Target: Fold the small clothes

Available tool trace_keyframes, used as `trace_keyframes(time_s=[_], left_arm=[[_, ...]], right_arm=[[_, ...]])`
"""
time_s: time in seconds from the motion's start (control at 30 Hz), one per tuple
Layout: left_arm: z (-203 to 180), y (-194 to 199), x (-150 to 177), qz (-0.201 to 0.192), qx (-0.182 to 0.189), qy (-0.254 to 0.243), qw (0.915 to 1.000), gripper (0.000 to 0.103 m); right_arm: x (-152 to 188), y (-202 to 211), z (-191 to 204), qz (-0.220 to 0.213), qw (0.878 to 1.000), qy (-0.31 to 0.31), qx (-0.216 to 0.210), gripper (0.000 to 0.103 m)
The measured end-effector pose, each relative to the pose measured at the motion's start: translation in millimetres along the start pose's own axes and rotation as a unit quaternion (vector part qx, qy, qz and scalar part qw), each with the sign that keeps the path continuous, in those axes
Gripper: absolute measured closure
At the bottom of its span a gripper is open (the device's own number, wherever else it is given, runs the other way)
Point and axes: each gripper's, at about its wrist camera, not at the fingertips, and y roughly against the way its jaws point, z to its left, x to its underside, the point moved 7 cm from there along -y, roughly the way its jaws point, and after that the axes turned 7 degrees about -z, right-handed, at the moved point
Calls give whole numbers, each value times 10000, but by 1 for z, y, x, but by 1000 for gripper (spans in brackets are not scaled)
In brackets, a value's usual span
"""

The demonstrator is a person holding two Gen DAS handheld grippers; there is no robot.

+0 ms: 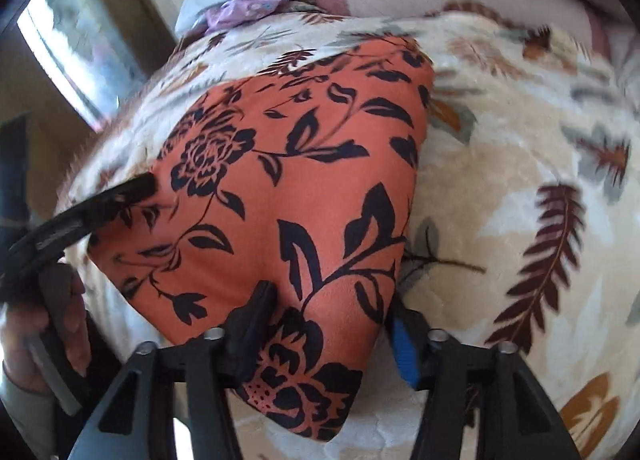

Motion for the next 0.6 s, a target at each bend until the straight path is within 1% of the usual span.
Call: trace_keyframes(time_s=[0.03, 0.07, 0.1, 0.13, 0.17, 0.2, 0.23, 0.3, 0.33, 0.37, 0.43, 0.5, 0.53, 0.57, 0.6], left_arm=[[-4, 8, -4, -99, 124, -20, 9999, 3], [-9, 10, -4, -79, 230, -92, 9997, 3], [-14, 7, 1, 44, 278, -190, 9994, 3], [-18, -3, 13, 340, 245, -367, 9984, 3], [-17, -20, 33, 831, 40, -553, 9950, 11], [-14, -32, 52, 1216, 52, -497, 9913, 14], [-9, -31, 58, 1084, 235, -158, 9937, 14], [-8, -24, 55, 1056, 259, -175, 9939, 19], [-8, -21, 54, 1052, 264, -158, 9940, 22], [-7, -21, 55, 1058, 281, -156, 9939, 22], [-6, -22, 58, 1006, 347, -198, 9941, 22], [-5, -22, 57, 993, 382, -158, 9942, 22], [-5, -23, 57, 992, 388, -164, 9942, 22], [-5, -23, 57, 978, 403, -172, 9942, 22], [-5, -22, 59, 968, 412, -178, 9943, 22]], right_arm=[[2, 1, -6, 61, 9996, -239, -137, 28], [4, 2, -11, 90, 9987, -420, -286, 28], [4, 5, -16, 79, 9977, -533, -418, 28], [1, 10, -20, 12, 9973, -600, -434, 28], [-5, 17, -25, -134, 9967, -674, -422, 28], [-9, 24, -28, -285, 9956, -765, -470, 28], [-17, 30, -32, -444, 9934, -905, -552, 28], [-37, 40, -45, -722, 9871, -1269, -662, 28], [-46, 39, -48, -781, 9851, -1373, -680, 28], [-56, 35, -53, -826, 9829, -1492, -697, 28], [-72, 19, -56, -779, 9794, -1708, -745, 28], [-86, -8, -66, -560, 9722, -2080, -917, 28], [-94, -23, -66, -429, 9701, -2195, -942, 36], [-99, -39, -67, -250, 9705, -2222, -905, 67], [-102, -53, -65, 1, 9731, -2172, -774, 68]])
